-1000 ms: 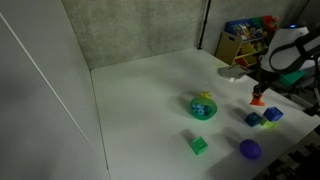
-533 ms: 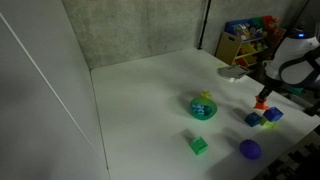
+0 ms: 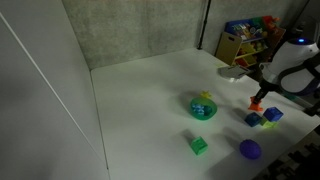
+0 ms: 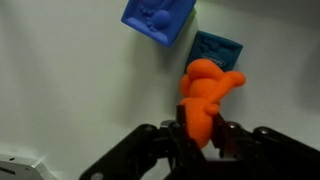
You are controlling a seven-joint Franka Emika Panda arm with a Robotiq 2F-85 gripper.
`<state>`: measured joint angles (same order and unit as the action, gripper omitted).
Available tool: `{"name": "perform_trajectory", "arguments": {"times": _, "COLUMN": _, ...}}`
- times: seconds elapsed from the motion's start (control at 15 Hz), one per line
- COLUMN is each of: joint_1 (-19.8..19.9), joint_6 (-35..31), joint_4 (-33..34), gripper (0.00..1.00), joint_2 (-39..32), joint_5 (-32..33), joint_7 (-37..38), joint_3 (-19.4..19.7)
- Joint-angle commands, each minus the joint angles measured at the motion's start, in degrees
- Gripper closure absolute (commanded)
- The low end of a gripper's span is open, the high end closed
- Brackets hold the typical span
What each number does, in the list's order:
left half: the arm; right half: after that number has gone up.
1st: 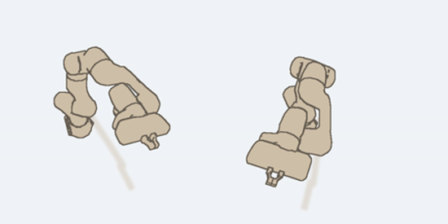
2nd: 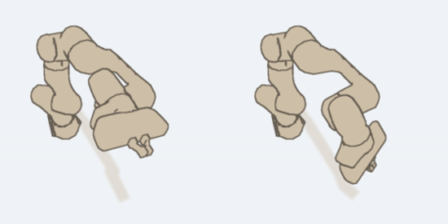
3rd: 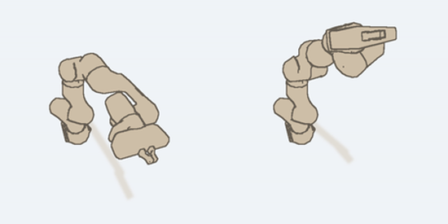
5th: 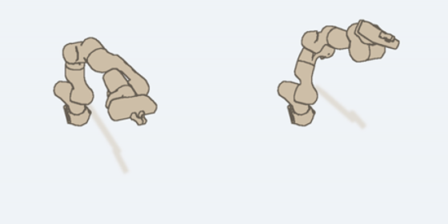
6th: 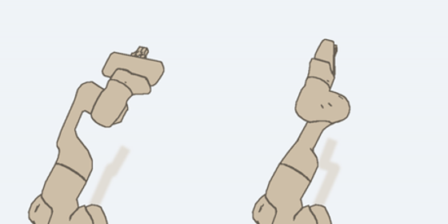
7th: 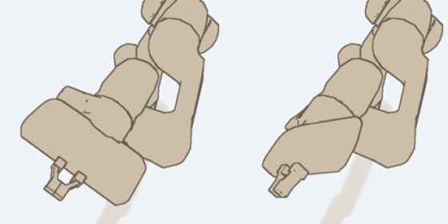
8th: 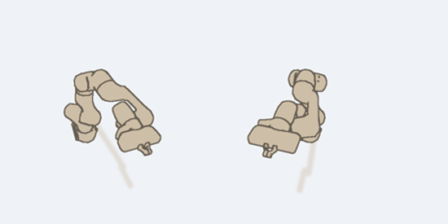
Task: Remove the orange object from the bowl
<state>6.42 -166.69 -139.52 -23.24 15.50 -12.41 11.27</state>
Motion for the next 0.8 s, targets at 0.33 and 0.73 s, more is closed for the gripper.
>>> {"name": "perform_trajectory", "arguments": {"times": 0.33, "joint_1": -8.0, "joint_6": -4.1, "joint_4": 8.9, "gripper": 0.92, "joint_2": -10.0, "joint_5": 0.4, "joint_7": 7.4, "joint_3": 2.9}}
{"name": "perform_trajectory", "arguments": {"times": 0.73, "joint_1": -11.8, "joint_6": -4.7, "joint_4": 16.1, "gripper": 0.92, "joint_2": -16.6, "joint_5": -0.4, "joint_7": 11.0, "joint_3": 3.6}}
